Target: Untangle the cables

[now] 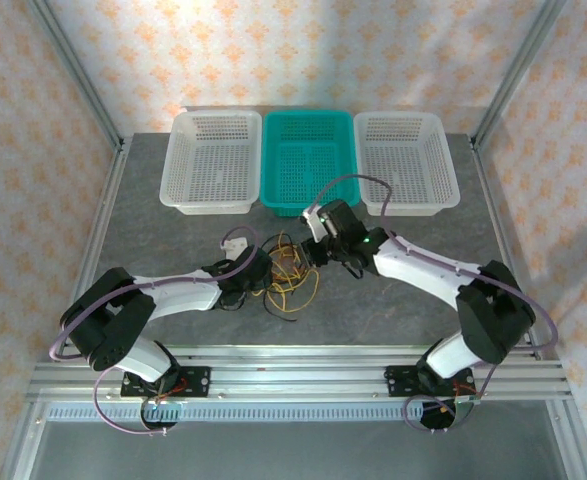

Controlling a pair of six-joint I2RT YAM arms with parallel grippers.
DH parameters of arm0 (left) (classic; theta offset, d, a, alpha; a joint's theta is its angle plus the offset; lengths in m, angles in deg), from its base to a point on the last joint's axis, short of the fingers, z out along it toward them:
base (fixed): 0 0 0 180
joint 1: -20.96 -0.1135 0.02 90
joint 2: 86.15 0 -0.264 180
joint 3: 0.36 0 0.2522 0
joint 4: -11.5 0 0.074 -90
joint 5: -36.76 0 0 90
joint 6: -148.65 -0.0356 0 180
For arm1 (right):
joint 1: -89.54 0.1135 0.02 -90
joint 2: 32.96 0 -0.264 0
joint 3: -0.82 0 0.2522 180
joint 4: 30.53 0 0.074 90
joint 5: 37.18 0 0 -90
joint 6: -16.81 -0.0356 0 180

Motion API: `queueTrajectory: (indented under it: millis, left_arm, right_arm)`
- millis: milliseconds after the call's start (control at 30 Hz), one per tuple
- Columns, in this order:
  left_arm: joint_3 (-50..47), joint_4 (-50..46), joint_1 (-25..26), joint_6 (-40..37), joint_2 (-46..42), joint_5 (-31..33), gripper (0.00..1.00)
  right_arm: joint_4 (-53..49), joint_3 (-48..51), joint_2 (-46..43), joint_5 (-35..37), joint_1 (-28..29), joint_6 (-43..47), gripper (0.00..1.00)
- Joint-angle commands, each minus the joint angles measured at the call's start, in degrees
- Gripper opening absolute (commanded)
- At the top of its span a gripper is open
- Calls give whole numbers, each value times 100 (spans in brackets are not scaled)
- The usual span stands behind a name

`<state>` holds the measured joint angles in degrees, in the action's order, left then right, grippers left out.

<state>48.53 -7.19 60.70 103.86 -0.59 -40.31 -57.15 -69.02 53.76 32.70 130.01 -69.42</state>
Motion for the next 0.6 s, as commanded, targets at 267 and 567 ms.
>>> queueTrajectory:
  millis: [267, 567]
  left_arm:
    - [-2, -201, -11, 65, 22, 201, 87]
    - [-25, -166, -13, 76, 20, 209, 87]
  right_arm:
    - [-63, -156, 621, 9, -3, 717, 38]
    - [94, -353, 945, -166, -4, 761, 46]
